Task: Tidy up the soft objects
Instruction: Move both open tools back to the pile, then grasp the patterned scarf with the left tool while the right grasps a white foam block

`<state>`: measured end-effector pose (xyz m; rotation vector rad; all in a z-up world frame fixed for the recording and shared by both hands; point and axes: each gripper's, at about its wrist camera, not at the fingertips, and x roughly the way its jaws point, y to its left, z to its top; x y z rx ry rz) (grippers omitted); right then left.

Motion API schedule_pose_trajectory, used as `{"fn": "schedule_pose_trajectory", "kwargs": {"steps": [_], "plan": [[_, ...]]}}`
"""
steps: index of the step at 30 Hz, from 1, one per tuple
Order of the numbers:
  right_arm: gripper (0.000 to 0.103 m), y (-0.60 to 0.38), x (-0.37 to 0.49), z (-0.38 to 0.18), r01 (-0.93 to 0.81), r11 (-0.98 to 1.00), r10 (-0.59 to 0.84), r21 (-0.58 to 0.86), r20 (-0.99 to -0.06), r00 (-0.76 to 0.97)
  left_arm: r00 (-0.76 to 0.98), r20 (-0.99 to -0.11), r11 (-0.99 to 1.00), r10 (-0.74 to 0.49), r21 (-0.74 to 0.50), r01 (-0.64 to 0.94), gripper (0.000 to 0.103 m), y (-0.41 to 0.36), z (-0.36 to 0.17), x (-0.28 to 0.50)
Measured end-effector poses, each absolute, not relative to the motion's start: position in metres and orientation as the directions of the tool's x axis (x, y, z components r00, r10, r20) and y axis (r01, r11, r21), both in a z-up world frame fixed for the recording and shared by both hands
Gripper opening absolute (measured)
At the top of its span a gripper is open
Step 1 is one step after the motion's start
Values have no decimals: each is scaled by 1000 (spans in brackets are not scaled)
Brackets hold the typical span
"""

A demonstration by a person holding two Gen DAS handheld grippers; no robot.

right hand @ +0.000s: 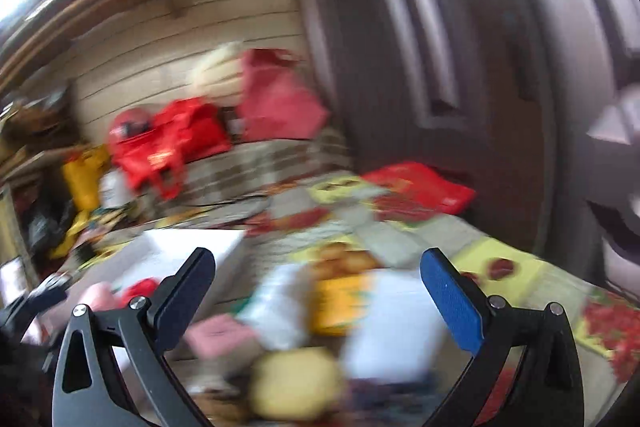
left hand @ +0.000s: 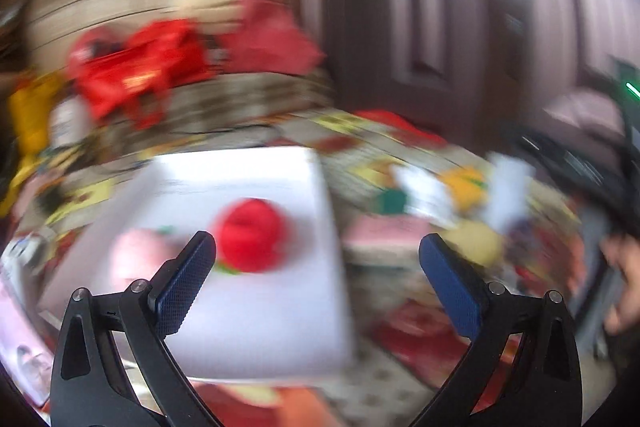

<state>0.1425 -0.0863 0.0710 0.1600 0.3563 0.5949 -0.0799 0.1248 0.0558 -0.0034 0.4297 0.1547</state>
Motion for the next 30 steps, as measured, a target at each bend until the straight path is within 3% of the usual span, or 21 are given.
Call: {"fn": "schedule_pose_trajectory", "kwargs": {"steps": [4, 9, 15, 18, 20, 22, 24, 30], "plan": [[102, -108, 160, 63, -442, 850, 522, 285, -353, 776, 845, -534, 997, -38, 41, 70, 102, 72, 45, -63], [97, -96, 166, 54, -442, 856, 517, 269, -444, 732, 805, -588, 982, -77, 97, 164, 102, 33, 37, -55], [95, -94, 176, 42, -414, 870, 492, 269, -530, 691, 752, -655, 970, -69, 131, 204, 91, 17, 27, -38], [79, -87, 181, 38, -432, 862, 502, 265, -569, 652, 721, -690, 968, -60, 137, 212, 83, 12, 19, -25], [52, -82, 180, 36, -469, 841, 531, 270, -579, 619, 706, -707, 966, -43, 151, 210, 68, 8, 15, -21], [50, -83, 178, 38, -479, 835, 541, 271, -565, 623, 705, -708, 967, -42, 149, 207, 51, 9, 14, -21], [50, -92, 173, 43, -470, 831, 553, 297, -519, 652, 720, -692, 969, -57, 134, 206, 45, 13, 17, -24], [50, -121, 153, 65, -477, 799, 586, 367, -293, 755, 842, -529, 986, -103, 59, 158, 44, 33, 42, -49]]}}
